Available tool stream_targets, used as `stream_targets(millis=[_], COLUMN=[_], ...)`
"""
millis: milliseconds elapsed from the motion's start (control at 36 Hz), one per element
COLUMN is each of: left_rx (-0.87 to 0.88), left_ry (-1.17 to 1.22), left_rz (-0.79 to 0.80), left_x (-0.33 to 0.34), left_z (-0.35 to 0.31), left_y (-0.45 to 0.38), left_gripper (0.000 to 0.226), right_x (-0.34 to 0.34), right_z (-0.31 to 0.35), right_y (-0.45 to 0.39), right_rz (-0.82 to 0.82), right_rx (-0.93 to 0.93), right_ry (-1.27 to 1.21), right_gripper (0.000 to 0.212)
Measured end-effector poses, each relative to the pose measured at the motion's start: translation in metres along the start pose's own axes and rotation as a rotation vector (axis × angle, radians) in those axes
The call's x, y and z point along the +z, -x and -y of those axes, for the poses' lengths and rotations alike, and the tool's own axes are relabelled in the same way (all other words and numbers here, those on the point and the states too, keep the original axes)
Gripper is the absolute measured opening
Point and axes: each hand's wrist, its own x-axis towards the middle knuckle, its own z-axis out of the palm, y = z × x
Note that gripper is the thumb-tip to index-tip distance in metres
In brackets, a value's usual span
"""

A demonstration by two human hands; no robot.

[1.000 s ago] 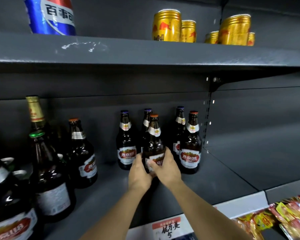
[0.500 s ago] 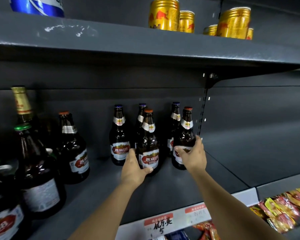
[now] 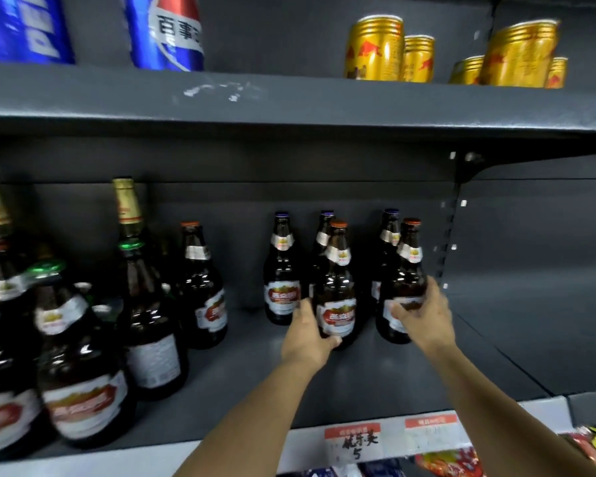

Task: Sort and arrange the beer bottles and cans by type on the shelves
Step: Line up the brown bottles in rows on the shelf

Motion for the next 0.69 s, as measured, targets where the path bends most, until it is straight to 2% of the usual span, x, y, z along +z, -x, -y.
stream_targets(millis=[28, 111, 194, 333, 500, 583, 694], left_rx=[-0.012, -0.048, -0.09, -0.114, -0.113, -0.117, -0.176], left_ry=[-0.041, -0.153, -0.221, -0.273, -0.291, -0.239, -0.179], left_rz=[-0.006, -0.031, -0.108, -0.259, -0.406, -0.405, -0.339], left_x=[-0.002, -0.012, -0.025, -0.045, -0.074, -0.089, -0.102], left_z=[0.0, 0.001, 0.002, 0.005, 0.012, 0.019, 0.029], left_y=[0.004, 0.02, 0.037, 0.06, 0.085, 0.093, 0.091], left_gripper=[0.073, 0.073, 0.062, 0.052, 0.056, 0.057, 0.057], right_x=[0.001, 0.001, 0.004, 0.022, 0.05, 0.064, 0.077], right_z=[0.003, 0.022, 0.047, 0.084, 0.113, 0.126, 0.153], right_y=[0.006, 0.026, 0.043, 0.072, 0.106, 0.113, 0.112], right_rz=[-0.075, -0.371, -0.453, -0.349, -0.124, -0.019, 0.085], right_rx=[-0.014, -0.158, -0.295, -0.543, -0.684, -0.682, -0.562], right_ry=[0.034, 0.081, 0.064, 0.02, 0.045, 0.036, -0.06], right_gripper=[0.085, 0.072, 0.065, 0.053, 0.043, 0.033, 0.029])
